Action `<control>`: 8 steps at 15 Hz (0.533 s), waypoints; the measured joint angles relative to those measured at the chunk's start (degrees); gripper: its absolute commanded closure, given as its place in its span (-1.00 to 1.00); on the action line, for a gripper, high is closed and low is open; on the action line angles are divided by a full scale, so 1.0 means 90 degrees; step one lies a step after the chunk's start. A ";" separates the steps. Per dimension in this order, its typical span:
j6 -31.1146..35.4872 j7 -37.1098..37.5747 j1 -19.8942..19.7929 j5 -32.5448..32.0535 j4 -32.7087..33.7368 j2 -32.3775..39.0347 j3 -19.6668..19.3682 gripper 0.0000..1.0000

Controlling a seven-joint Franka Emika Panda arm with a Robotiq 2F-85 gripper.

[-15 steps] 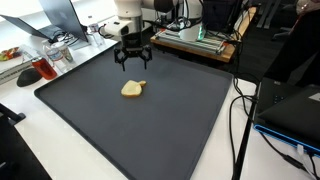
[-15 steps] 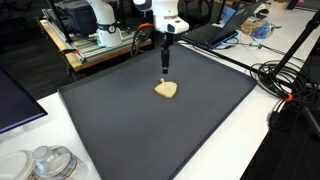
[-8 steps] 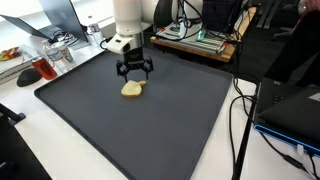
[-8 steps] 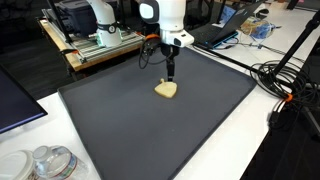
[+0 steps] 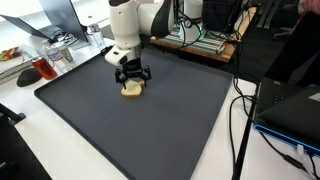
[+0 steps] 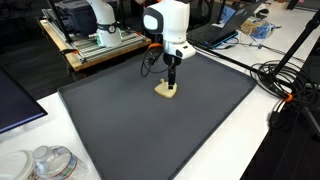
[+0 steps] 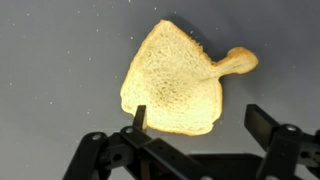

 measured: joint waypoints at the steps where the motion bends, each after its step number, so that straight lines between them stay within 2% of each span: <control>1: 0.0000 0.0100 0.0022 -0.0026 0.0047 0.0061 -0.0031 -1.00; 8: 0.0000 0.0693 0.0098 -0.0078 0.0199 0.0343 -0.0100 -1.00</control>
